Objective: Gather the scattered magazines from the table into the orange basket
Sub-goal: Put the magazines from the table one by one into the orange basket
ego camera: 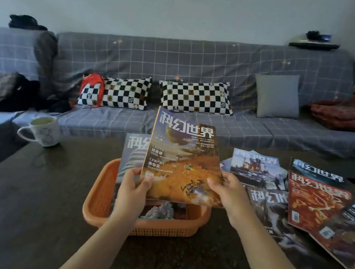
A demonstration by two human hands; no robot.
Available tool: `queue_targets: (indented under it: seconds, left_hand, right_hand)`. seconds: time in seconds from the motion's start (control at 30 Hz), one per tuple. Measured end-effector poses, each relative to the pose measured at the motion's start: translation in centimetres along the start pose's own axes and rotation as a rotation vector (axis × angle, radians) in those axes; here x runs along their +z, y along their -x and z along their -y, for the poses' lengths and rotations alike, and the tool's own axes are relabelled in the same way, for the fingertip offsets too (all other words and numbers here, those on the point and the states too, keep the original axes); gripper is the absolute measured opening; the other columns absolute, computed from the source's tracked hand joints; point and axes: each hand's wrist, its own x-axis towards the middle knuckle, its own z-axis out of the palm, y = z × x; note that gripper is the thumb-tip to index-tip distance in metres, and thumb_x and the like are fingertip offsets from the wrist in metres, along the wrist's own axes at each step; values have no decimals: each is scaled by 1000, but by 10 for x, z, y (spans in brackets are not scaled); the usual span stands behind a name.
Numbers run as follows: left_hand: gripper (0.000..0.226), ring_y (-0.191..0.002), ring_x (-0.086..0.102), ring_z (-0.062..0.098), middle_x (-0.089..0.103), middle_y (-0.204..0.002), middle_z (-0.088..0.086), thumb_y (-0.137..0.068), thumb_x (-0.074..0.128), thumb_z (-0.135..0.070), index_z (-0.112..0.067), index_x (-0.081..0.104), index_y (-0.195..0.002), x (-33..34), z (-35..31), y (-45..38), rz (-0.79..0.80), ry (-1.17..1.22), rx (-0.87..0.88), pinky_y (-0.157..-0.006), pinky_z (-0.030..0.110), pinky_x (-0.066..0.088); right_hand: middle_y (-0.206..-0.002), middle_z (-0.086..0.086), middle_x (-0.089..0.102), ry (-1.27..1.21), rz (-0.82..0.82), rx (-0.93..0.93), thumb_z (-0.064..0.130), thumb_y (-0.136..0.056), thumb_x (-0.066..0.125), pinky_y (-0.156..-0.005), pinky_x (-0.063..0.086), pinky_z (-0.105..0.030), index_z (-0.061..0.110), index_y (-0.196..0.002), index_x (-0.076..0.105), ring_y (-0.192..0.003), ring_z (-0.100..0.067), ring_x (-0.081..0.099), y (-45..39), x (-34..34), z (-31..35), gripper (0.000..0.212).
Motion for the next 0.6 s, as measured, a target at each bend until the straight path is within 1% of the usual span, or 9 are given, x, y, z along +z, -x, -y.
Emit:
queue_targets:
  seconds: [0.07, 0.17, 0.2, 0.27, 0.33, 0.37, 0.43, 0.5, 0.6]
  left_hand:
    - [15, -97, 67, 22, 64, -109, 3, -96, 56, -26, -23, 51, -109, -17, 5, -4, -40, -33, -9, -74, 44, 60]
    - [11, -95, 67, 20, 65, -107, 1, -96, 56, -25, -24, 51, -106, -37, 14, -10, -82, -92, 0, -70, 41, 60]
    - [10, -94, 67, 18, 66, -104, 0, -96, 56, -24, -25, 51, -103, -42, 17, -12, -92, -156, 17, -68, 34, 59]
    - [10, -83, 66, 8, 68, -93, -5, -94, 58, -25, -30, 50, -94, -49, 20, -13, -114, -329, 41, -56, 15, 49]
    - [14, -66, 61, -3, 66, -82, -9, -91, 62, -29, -33, 50, -84, -53, 21, -13, -138, -469, 47, -43, 8, 40]
    - [14, -62, 57, -6, 64, -81, -12, -90, 63, -30, -33, 51, -83, -55, 21, -13, -146, -523, 46, -41, 7, 38]
    - [11, -68, 57, -4, 63, -85, -16, -90, 63, -26, -33, 57, -97, -60, 21, -14, -152, -576, 56, -50, 12, 41]
    - [26, -78, 59, 5, 61, -91, -15, -90, 62, -22, -27, 59, -115, -63, 22, -15, -141, -612, 71, -64, 26, 49]
    - [34, -96, 59, 16, 58, -111, -4, -90, 62, -24, -22, 58, -124, -63, 22, -16, -148, -631, 56, -80, 36, 53]
  right_hand:
    - [-114, -3, 63, 28, 33, -4, 18, -85, 66, -65, 53, -25, 12, -126, 48, -87, -13, 67, -5, 20, -1, 45]
    - [-112, -4, 66, 114, 85, 18, 20, -85, 66, -80, 55, -36, 15, -125, 48, -88, -14, 67, -11, 43, -5, 44]
    - [-112, -3, 65, 160, 93, 24, 22, -85, 65, -82, 54, -37, 17, -125, 48, -89, -15, 66, -12, 49, -7, 44]
    - [-113, -1, 64, 302, 91, 7, 24, -86, 64, -82, 54, -35, 21, -126, 45, -94, -16, 65, -12, 58, -12, 45]
    - [-118, 1, 61, 446, 74, -54, 25, -86, 63, -79, 50, -28, 23, -129, 44, -102, -15, 61, -11, 64, -18, 47]
    - [-119, 3, 60, 487, 65, -90, 24, -86, 63, -77, 47, -25, 24, -130, 44, -104, -14, 59, -11, 66, -20, 48]
    - [-119, 6, 59, 518, 48, -138, 23, -86, 63, -77, 44, -23, 25, -130, 46, -103, -10, 56, -10, 68, -24, 47]
    - [-118, 7, 58, 570, 29, -180, 22, -85, 64, -82, 45, -25, 25, -127, 49, -103, -8, 55, -11, 70, -26, 45]
    - [-129, 0, 45, 700, -14, -195, 29, -82, 67, -93, 41, -28, 20, -132, 47, -114, -12, 49, -11, 71, -31, 54]
